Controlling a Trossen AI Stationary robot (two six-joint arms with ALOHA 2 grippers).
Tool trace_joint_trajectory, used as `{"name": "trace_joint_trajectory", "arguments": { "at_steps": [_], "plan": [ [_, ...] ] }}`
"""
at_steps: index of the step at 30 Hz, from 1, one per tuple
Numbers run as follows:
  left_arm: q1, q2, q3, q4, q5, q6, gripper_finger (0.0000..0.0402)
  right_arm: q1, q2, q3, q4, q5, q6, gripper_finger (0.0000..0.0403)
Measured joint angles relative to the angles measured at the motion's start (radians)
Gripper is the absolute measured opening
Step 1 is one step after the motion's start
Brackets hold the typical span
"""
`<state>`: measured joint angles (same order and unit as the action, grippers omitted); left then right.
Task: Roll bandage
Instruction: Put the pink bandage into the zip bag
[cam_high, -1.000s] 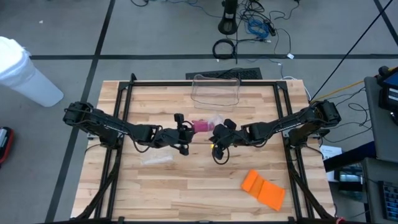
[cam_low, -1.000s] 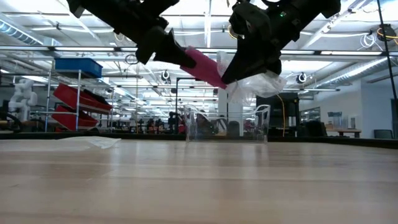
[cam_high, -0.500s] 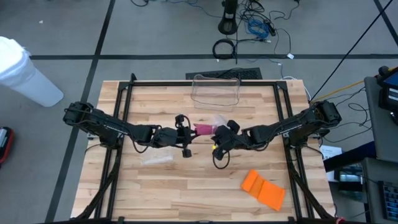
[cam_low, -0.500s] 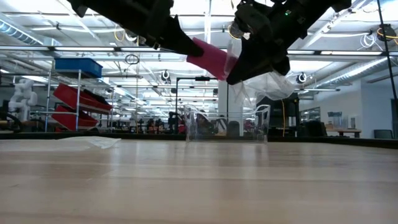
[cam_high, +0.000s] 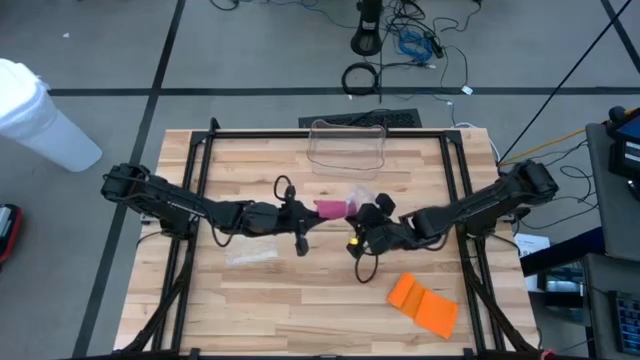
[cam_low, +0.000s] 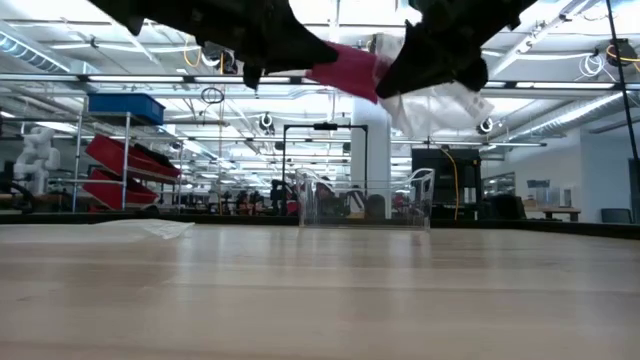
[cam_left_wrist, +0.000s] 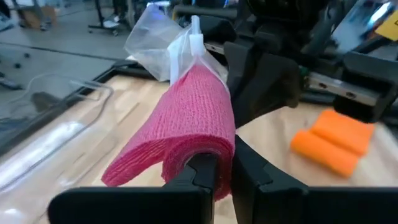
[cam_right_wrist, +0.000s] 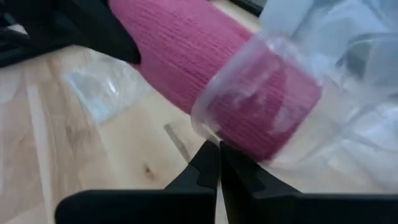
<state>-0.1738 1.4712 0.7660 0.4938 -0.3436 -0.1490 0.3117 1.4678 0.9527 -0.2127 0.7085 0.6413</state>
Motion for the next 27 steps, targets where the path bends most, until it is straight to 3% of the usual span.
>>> {"name": "trace_joint_trajectory", "arguments": {
  "at_steps": [6,15,27],
  "plan": [
    [0.020,0.000,-0.068,0.189,0.037,-0.029,0.0027,0.033,-0.011,0.000,0.016,0.071,-0.007,0.0000],
    [0.024,0.002,-0.125,0.389,0.089,-0.061,0.0026,0.028,-0.009,0.000,0.056,0.084,-0.029,0.0000],
    [0.057,0.107,-0.105,0.426,0.106,-0.107,0.0026,0.028,-0.002,-0.002,0.244,0.075,-0.191,0.0000]
  ]
}}
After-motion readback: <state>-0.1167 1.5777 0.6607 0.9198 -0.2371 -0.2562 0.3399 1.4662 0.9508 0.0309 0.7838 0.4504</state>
